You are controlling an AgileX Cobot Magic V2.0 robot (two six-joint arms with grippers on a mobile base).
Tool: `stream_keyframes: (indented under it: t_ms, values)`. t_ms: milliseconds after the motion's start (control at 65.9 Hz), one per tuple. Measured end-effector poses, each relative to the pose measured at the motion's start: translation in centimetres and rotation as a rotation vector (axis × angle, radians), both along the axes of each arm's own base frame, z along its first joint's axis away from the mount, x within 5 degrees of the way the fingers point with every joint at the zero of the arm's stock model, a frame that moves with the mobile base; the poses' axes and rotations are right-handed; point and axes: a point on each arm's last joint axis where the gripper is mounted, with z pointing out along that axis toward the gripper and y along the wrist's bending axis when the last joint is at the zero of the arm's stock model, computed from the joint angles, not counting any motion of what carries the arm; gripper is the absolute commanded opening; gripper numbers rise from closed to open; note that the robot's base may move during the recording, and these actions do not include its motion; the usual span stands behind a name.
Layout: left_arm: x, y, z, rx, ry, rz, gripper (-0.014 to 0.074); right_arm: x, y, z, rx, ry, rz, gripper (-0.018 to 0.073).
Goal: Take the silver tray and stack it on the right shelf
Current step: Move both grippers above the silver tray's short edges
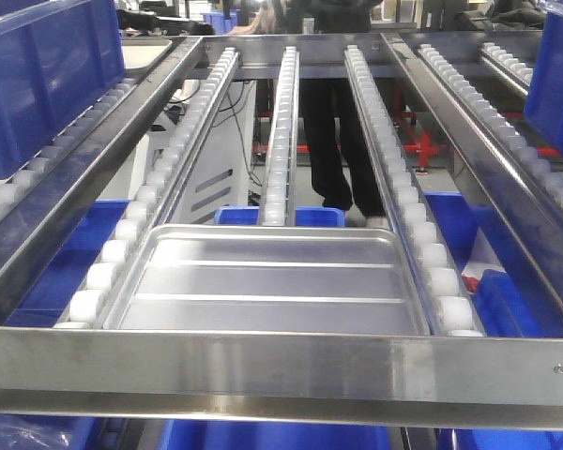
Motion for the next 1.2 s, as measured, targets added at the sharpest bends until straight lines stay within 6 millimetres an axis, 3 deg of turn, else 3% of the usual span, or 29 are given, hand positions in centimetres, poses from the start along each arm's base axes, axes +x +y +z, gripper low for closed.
stream_keyframes:
  t_ms: [820,1002,1199]
  values:
    - [-0.1,0.0,0.3,0.025,-0.002,-0.003,-0.0096,-0.1,0.1,0.8,0.001,-0.048,0.016,0.0050]
    - [-0.1,-0.1,3.9,0.176,0.023,-0.022,-0.0096,-0.3,0.5,4.1,-0.034,0.020,0.087,0.0050]
    - [2.6,-1.9,5.8,0.264,0.108,-0.158,-0.0096,1.8,1.5,5.1,-0.072,0.168,0.224,0.0050]
